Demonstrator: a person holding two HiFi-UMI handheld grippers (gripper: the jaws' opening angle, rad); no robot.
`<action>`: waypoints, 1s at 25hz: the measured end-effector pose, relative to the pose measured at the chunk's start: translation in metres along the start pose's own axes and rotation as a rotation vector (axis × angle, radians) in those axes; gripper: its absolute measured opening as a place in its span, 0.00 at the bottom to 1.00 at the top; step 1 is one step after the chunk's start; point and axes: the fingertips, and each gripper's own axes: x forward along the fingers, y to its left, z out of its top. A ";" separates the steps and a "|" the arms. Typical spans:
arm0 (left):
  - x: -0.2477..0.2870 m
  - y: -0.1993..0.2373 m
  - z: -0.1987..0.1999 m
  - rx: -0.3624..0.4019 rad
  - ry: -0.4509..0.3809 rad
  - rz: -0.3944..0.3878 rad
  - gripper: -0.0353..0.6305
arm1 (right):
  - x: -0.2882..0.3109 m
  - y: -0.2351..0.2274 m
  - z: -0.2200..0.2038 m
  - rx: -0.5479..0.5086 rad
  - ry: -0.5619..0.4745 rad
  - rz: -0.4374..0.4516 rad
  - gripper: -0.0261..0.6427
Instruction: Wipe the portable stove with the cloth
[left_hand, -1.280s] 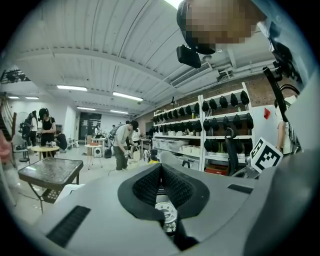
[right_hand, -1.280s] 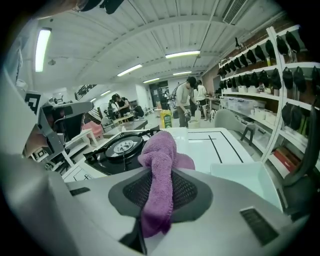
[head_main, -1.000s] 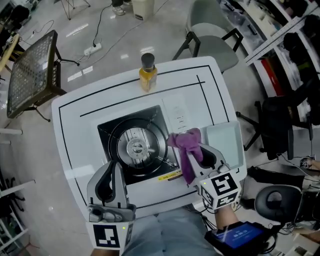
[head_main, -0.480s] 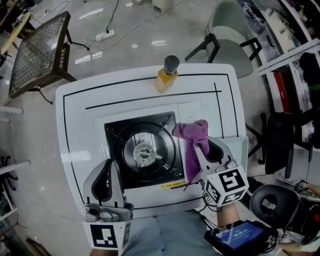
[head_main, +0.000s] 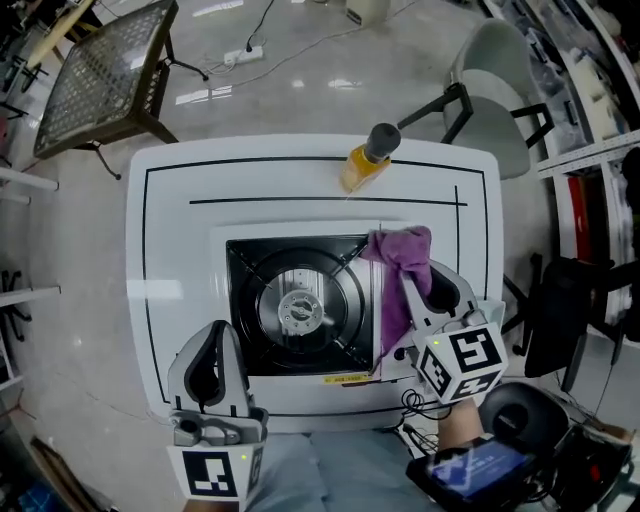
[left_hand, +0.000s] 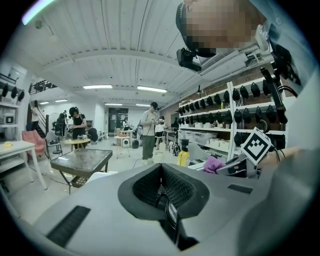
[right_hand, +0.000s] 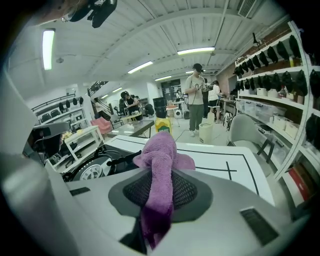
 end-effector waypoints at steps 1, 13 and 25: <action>-0.003 0.002 -0.003 0.002 0.014 0.013 0.08 | 0.003 -0.001 0.002 -0.003 -0.002 0.003 0.20; -0.017 0.008 0.001 0.033 0.041 0.099 0.08 | 0.030 -0.017 0.032 -0.035 -0.048 -0.018 0.20; -0.040 -0.004 0.018 0.082 0.055 0.149 0.08 | 0.000 -0.016 0.088 -0.074 -0.257 -0.031 0.20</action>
